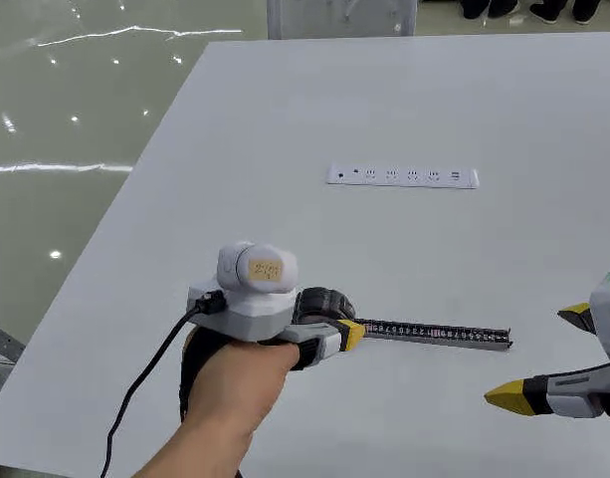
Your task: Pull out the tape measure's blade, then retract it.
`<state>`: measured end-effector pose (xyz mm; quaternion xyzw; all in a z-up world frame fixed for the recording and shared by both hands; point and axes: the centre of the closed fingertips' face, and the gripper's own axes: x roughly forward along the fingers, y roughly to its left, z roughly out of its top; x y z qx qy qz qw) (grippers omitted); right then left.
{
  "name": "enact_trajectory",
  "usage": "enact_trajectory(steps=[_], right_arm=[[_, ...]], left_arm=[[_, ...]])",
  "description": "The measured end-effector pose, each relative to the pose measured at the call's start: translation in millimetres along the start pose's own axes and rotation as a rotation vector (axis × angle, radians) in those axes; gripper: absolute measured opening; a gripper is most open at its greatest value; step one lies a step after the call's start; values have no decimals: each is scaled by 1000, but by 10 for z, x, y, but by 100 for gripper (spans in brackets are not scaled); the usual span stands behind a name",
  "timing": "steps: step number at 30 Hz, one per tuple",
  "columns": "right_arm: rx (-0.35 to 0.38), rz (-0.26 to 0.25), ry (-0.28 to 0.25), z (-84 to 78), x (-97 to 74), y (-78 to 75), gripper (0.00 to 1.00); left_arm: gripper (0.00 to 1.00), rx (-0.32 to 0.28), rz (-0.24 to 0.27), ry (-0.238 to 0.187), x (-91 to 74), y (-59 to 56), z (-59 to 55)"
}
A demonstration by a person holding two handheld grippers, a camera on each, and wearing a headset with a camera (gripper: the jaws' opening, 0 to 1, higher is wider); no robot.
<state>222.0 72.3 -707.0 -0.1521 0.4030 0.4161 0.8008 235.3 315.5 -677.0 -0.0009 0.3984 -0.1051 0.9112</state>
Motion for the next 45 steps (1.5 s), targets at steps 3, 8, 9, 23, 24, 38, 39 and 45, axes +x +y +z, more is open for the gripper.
enact_trajectory(steps=[3,8,9,23,24,38,39,45], right_arm=[[-5,5,10,-11,46,-36,93],[-11,12,20,-23,108,-78,93],[-10,13,23,-31,124,-92,93],[-28,27,76,-208,287,-198,91],[-31,25,81,-219,296,-211,91],[-80,37,111,-240,480,-355,86],[-87,39,115,-243,500,-367,86],[-133,71,147,-288,609,-408,85]], left_arm=[[90,-11,1,2,58,7,-3],[88,-34,-1,-22,141,15,14],[88,-42,-2,-29,163,18,15],[86,-50,18,-13,420,68,-123],[86,-51,15,-23,438,64,-117],[85,-47,38,-7,691,109,-168],[85,-55,38,-6,710,115,-173],[83,-65,43,-1,816,132,-205]])
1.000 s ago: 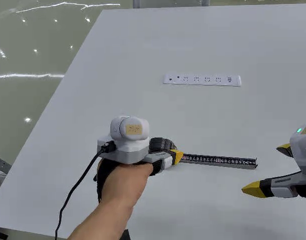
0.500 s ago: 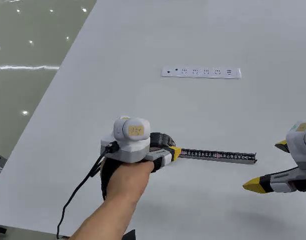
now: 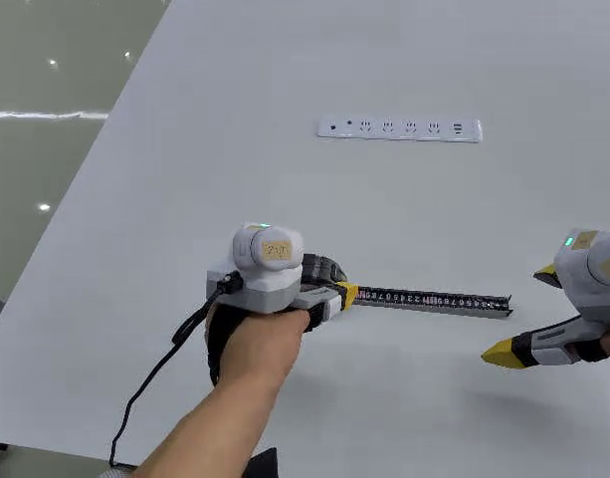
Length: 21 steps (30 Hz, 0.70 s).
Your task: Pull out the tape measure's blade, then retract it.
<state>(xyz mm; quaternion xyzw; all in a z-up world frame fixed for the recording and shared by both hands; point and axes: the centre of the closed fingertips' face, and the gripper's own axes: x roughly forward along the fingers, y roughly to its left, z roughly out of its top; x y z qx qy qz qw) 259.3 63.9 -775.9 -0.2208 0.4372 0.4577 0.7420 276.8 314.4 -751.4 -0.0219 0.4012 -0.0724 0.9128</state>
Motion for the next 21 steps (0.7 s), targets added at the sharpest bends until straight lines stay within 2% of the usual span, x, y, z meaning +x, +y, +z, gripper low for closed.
enact_trajectory(steps=[11,21], right_arm=[[-100,34,33,9,111,-119,77],[-184,69,78,-83,241,-224,69]], left_arm=[[80,-26,0,12,136,19,-27],[78,-35,5,25,227,44,-56]])
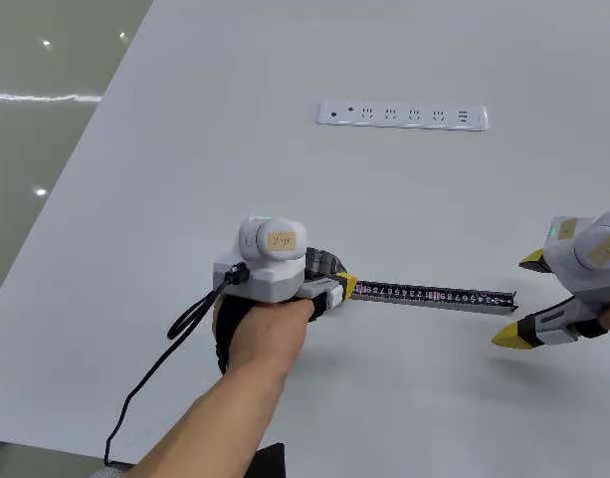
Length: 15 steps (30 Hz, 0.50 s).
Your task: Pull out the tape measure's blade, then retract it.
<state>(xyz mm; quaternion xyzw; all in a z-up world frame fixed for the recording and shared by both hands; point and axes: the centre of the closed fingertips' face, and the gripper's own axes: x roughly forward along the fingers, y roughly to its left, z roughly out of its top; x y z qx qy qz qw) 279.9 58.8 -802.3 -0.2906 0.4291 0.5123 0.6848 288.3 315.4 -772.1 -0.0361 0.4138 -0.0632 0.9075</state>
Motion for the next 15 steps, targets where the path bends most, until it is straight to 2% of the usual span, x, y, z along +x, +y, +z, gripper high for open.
enact_trajectory(steps=[9,12,15], right_arm=[[-97,42,40,-73,63,-47,59],[-161,49,44,-84,76,-71,52],[-173,61,52,-105,89,-78,49]], left_arm=[[76,-7,2,13,70,11,-58],[75,-12,3,13,91,11,-56],[75,-16,2,16,119,4,-54]])
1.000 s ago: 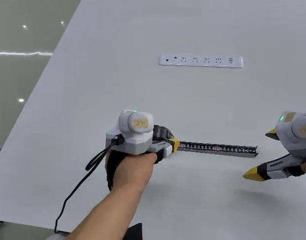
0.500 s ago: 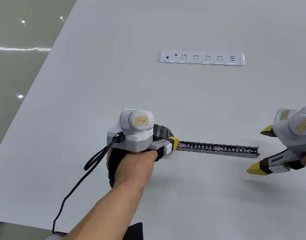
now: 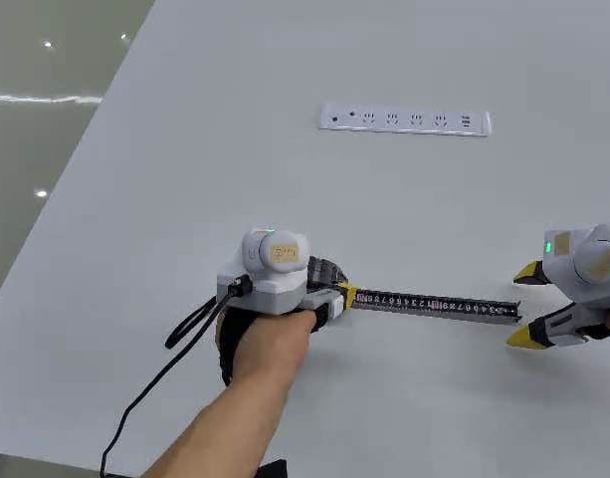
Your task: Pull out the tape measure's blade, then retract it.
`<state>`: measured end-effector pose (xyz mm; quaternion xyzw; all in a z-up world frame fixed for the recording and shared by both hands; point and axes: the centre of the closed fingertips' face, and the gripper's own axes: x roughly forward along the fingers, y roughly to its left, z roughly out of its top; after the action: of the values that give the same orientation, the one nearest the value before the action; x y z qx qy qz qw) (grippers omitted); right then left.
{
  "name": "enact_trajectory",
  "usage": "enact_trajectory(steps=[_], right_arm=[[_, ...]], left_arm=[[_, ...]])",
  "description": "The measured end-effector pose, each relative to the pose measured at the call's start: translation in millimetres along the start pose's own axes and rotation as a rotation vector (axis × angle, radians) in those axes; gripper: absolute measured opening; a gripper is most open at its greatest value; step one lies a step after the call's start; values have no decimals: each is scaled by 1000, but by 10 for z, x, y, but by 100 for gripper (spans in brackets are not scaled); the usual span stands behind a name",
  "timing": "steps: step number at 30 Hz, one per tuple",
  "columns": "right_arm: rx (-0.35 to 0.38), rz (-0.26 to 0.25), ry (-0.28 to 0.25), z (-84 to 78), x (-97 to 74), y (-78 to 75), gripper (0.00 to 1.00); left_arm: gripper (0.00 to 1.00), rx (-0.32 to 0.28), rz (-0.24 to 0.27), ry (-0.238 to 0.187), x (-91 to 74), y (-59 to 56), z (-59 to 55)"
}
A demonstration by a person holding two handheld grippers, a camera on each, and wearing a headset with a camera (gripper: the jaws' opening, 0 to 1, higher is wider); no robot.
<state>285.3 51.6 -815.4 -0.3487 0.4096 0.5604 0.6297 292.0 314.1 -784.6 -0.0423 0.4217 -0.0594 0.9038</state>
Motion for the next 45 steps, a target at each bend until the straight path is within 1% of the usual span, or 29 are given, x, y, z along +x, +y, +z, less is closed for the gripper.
enact_trajectory(steps=[3,5,7,9,10,16,28,30,36,45], right_arm=[[-46,9,12,-27,21,4,45],[-63,21,16,-36,34,22,41],[-77,24,19,-41,46,28,38],[-89,26,24,-51,56,30,37],[-105,21,25,-51,54,10,36],[-129,23,17,-25,60,1,28],[-131,34,12,-16,61,3,22],[-137,34,18,-17,59,3,18],[-145,38,21,-15,65,23,14],[-141,36,22,-15,65,18,13]], left_arm=[[75,-4,2,4,27,4,0],[75,-8,0,8,40,-4,-8],[75,-6,0,11,50,-5,-18],[75,-9,0,11,62,-3,-24],[75,-11,-1,13,67,-5,-29],[75,-8,4,15,83,2,-43],[73,-7,4,11,98,15,-20],[73,-9,4,10,102,22,-15],[72,-11,8,7,102,34,-13],[72,-19,6,0,110,35,-18]])
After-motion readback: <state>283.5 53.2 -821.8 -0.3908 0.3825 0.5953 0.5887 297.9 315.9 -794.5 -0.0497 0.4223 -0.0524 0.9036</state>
